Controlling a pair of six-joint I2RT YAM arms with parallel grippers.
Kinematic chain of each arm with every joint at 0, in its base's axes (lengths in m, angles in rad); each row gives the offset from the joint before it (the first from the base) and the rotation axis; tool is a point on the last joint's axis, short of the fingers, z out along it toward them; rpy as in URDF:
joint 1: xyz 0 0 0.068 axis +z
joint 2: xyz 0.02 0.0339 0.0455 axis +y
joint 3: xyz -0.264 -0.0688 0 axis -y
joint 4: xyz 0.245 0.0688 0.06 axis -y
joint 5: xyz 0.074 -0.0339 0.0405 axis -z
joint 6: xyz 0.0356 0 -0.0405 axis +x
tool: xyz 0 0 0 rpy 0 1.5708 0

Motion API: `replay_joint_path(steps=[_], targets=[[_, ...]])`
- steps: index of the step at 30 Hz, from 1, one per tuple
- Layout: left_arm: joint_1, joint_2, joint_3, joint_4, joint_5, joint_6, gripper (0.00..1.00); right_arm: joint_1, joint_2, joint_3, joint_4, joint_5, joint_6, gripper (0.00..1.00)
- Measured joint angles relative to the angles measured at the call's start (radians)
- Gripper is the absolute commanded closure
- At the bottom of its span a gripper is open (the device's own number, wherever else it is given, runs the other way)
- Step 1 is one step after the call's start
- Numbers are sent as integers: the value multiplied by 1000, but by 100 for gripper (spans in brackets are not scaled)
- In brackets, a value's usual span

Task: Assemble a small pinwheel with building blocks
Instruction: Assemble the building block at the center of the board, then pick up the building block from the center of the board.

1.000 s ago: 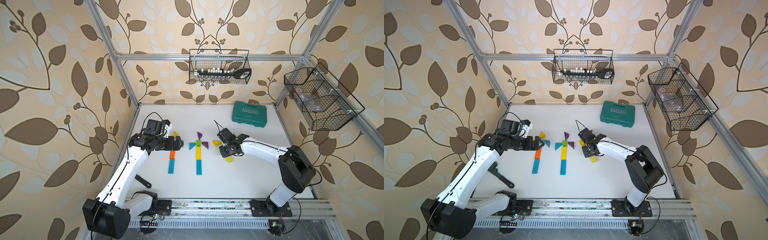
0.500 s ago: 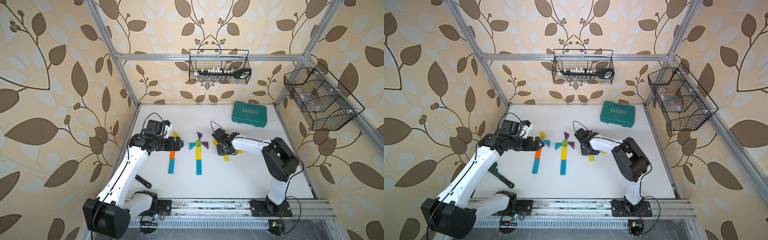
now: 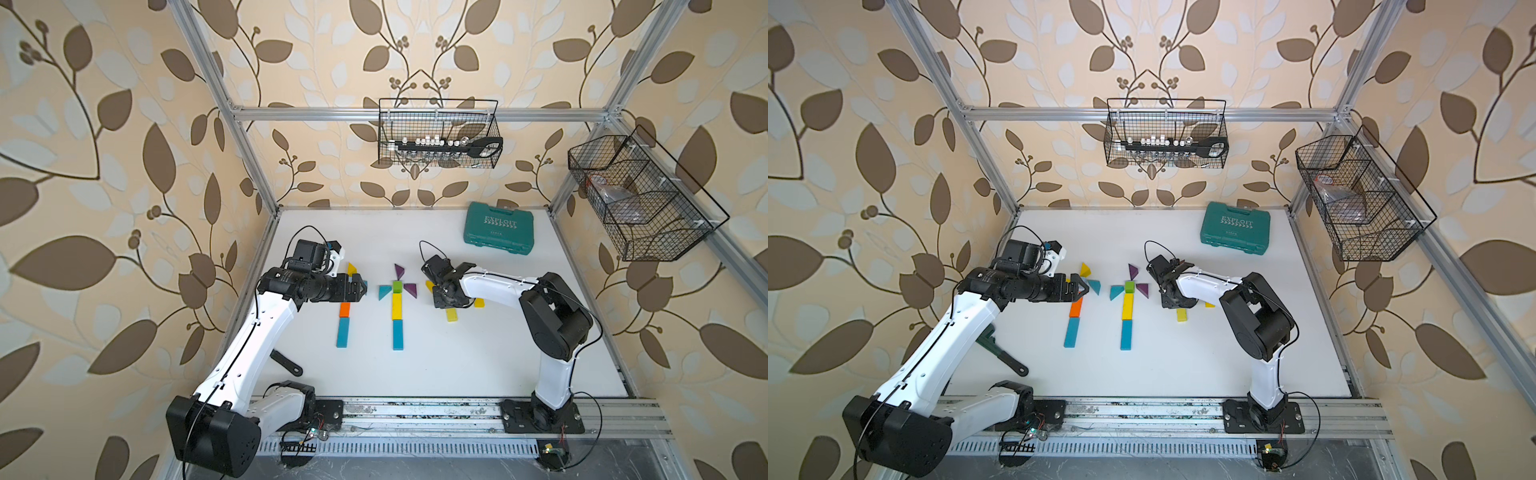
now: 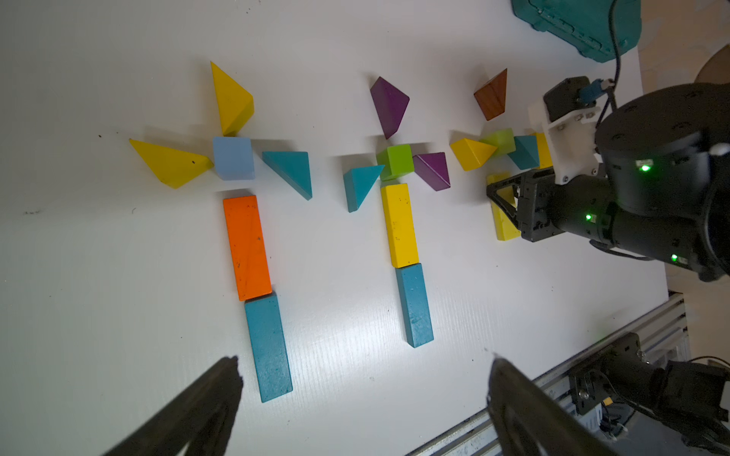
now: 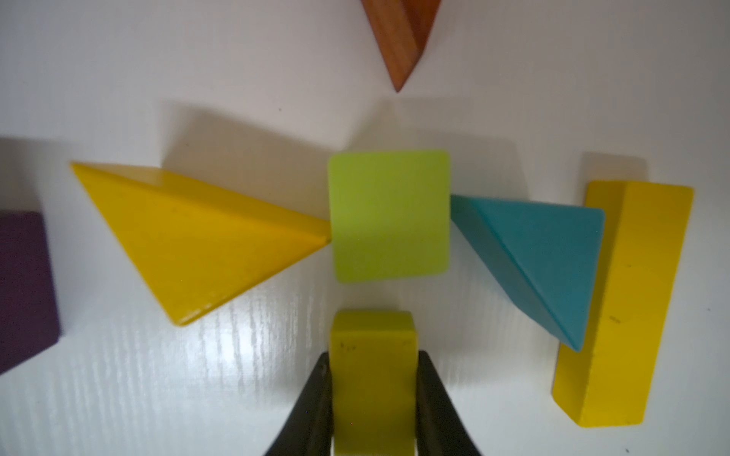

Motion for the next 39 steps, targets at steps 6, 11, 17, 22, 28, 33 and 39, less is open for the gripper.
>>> replay_joint_path(steps=[6, 11, 17, 22, 28, 33, 39], targets=[[0, 1, 0, 0, 0, 5, 1, 0, 0, 0, -2, 0, 15, 71], [0, 3, 0, 0, 0, 6, 1, -4, 0, 0, -11, 0, 25, 60], [0, 3, 0, 0, 0, 6, 1, -7, -2, 13, -34, -5, 26, 60], [0, 12, 0, 0, 0, 6, 1, -9, -64, 13, -53, -37, 18, 60], [0, 14, 0, 0, 0, 6, 1, -62, -286, -19, -60, -84, -8, 52], [0, 14, 0, 0, 0, 7, 1, -232, -404, -114, -48, -135, -54, 54], [6, 16, -1, 0, 1, 7, 1, -381, -322, -181, -37, -230, -140, 53]])
